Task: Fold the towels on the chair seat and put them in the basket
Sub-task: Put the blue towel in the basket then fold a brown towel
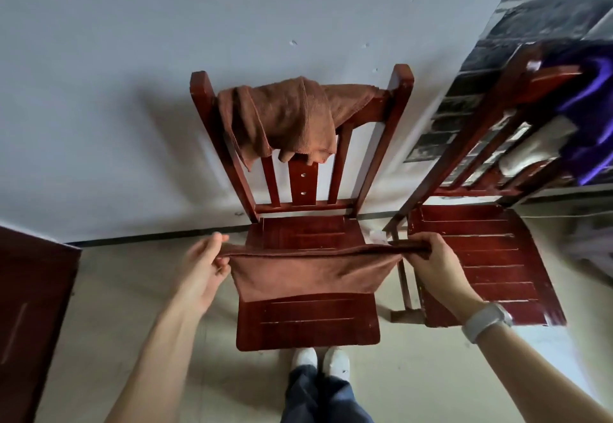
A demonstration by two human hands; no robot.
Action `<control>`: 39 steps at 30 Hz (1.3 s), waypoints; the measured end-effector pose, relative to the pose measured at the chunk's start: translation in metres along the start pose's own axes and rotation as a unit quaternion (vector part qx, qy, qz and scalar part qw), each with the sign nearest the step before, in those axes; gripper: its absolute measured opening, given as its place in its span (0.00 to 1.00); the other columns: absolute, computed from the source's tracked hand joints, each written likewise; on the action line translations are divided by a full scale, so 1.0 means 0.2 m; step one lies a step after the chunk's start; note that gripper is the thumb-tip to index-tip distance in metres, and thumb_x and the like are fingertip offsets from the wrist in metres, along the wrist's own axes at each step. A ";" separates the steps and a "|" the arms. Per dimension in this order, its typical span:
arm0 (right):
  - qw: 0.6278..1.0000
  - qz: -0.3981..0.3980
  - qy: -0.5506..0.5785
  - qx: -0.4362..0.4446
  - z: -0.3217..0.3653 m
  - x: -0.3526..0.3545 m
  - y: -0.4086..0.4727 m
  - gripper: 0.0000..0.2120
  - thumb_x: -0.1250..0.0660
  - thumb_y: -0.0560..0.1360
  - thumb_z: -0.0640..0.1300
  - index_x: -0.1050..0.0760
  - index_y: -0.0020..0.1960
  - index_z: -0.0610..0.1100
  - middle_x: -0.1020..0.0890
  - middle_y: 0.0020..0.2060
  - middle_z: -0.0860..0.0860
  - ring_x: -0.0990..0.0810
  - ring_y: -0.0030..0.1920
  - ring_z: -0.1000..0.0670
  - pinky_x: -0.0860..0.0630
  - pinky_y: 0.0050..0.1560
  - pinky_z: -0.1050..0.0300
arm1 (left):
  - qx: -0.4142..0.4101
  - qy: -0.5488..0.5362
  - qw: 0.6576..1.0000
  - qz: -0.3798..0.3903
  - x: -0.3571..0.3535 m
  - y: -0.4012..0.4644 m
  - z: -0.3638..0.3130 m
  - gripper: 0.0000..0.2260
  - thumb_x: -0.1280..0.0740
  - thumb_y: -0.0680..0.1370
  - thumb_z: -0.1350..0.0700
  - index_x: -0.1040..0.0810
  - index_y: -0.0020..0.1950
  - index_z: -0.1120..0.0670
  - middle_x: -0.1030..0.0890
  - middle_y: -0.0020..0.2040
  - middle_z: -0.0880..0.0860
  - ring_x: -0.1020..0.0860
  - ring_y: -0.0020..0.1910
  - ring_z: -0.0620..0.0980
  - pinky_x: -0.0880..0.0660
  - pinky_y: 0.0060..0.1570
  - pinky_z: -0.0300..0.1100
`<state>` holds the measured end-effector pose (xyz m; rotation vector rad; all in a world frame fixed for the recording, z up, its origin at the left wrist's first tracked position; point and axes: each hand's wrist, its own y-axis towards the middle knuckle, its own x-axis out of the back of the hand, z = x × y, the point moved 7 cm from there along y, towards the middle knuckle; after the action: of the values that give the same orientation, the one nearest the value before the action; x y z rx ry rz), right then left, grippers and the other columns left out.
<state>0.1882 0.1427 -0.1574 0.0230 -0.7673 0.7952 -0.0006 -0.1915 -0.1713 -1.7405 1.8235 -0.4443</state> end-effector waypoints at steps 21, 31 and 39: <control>0.943 -0.050 -0.144 0.296 0.21 0.38 -0.14 0.14 0.40 0.74 0.28 0.24 0.58 0.35 0.23 0.42 0.41 0.22 0.41 0.42 0.22 0.44 0.47 | -0.413 0.511 0.749 0.085 -0.18 -0.29 -0.27 0.05 0.27 0.68 0.65 0.18 0.43 0.61 0.19 0.40 0.51 0.22 0.39 0.51 0.34 0.43 0.21; 0.957 -0.074 -0.108 0.259 0.13 0.44 -0.15 0.09 0.33 0.70 0.29 0.20 0.49 0.35 0.17 0.43 0.42 0.20 0.41 0.47 0.26 0.46 0.59 | -0.409 0.518 0.740 0.128 -0.18 -0.34 -0.25 0.05 0.25 0.65 0.64 0.20 0.35 0.59 0.24 0.36 0.40 0.26 0.36 0.40 0.34 0.40 0.23; 0.960 -0.067 -0.107 0.248 0.04 0.44 -0.19 0.09 0.32 0.69 0.29 0.19 0.47 0.36 0.17 0.42 0.42 0.22 0.39 0.51 0.28 0.43 0.67 | -0.422 0.531 0.724 0.131 -0.13 -0.35 -0.18 0.05 0.24 0.65 0.61 0.18 0.37 0.55 0.23 0.34 0.42 0.25 0.36 0.44 0.31 0.36 0.33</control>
<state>0.2479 0.1689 -0.0868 0.6143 -0.7423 0.8467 0.0330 -0.1782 -0.0962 -1.8069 3.4936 -0.6135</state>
